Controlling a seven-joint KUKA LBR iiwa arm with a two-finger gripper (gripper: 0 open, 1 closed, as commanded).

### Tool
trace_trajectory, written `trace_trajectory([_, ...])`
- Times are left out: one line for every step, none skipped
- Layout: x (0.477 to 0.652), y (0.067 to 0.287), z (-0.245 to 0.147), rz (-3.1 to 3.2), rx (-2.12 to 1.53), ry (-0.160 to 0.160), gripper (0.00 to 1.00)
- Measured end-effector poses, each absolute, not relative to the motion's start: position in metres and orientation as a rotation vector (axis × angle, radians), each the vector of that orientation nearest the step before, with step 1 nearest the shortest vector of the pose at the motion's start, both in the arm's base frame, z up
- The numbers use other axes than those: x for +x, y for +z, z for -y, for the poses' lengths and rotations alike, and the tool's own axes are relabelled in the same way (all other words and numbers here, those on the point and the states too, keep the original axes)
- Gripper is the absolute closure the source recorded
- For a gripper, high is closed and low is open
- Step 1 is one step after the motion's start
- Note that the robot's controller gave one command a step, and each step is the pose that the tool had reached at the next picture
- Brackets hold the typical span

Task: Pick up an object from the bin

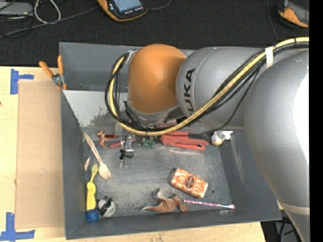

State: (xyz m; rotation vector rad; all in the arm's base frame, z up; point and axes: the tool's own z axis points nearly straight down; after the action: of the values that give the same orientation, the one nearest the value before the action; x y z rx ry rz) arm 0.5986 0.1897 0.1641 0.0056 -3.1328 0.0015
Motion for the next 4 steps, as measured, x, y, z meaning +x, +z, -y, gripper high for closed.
trace_trajectory([0.601, 0.169, -0.189, 3.141, -0.002, -0.001, 0.00])
trace_trajectory([0.579, 0.075, -0.232, 3.139, -0.023, -0.003, 0.00])
trace_trajectory([0.576, 0.062, -0.237, 3.143, -0.095, -0.005, 0.00])
trace_trajectory([0.560, 0.099, -0.234, 3.085, -0.565, -0.002, 0.00])
